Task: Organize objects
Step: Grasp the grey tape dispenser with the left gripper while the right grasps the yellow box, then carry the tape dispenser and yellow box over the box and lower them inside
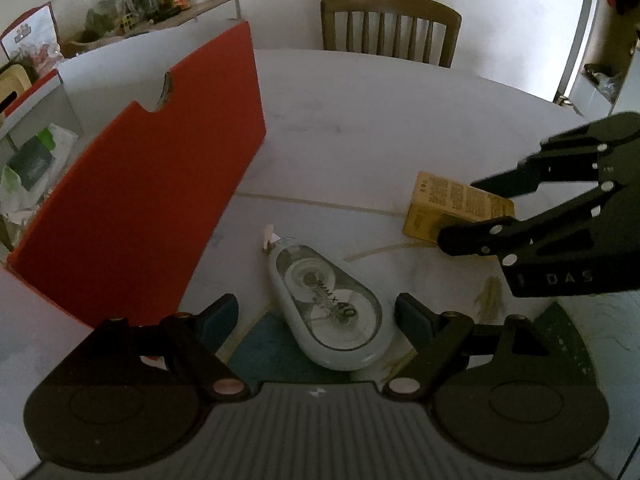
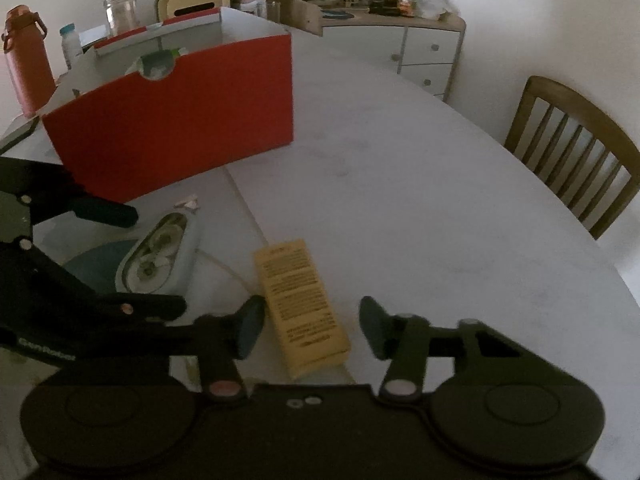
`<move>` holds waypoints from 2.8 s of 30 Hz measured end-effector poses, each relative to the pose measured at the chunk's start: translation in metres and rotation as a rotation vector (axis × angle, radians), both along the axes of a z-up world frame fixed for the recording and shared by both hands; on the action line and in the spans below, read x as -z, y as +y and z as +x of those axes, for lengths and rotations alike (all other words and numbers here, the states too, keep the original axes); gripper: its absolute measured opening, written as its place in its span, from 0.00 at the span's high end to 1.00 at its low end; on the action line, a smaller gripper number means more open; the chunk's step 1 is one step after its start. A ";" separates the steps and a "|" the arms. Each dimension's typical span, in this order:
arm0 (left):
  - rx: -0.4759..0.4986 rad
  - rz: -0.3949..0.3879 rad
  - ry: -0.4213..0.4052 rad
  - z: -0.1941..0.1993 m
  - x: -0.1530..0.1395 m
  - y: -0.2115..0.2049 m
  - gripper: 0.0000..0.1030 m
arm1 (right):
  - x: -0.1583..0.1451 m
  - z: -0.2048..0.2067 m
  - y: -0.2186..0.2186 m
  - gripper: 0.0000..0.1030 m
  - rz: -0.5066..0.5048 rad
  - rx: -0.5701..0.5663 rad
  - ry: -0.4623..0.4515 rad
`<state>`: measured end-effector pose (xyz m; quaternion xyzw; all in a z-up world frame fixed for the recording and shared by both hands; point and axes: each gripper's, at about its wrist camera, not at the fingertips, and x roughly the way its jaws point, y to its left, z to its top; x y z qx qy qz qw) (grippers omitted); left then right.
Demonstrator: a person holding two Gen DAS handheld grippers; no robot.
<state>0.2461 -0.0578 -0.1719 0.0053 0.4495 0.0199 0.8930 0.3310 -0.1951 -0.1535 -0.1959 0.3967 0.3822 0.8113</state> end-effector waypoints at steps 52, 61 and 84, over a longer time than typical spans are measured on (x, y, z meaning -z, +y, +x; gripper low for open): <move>0.201 -0.189 -0.145 -0.064 -0.122 0.102 0.40 | -0.114 -0.166 0.031 0.73 0.229 0.585 -0.019; 0.214 -0.171 -0.172 -0.054 -0.144 0.162 0.40 | -0.134 -0.161 0.086 0.73 0.260 0.604 -0.045; 0.243 -0.075 -0.160 0.026 -0.127 0.266 0.40 | -0.133 -0.094 0.189 0.73 0.222 0.647 -0.084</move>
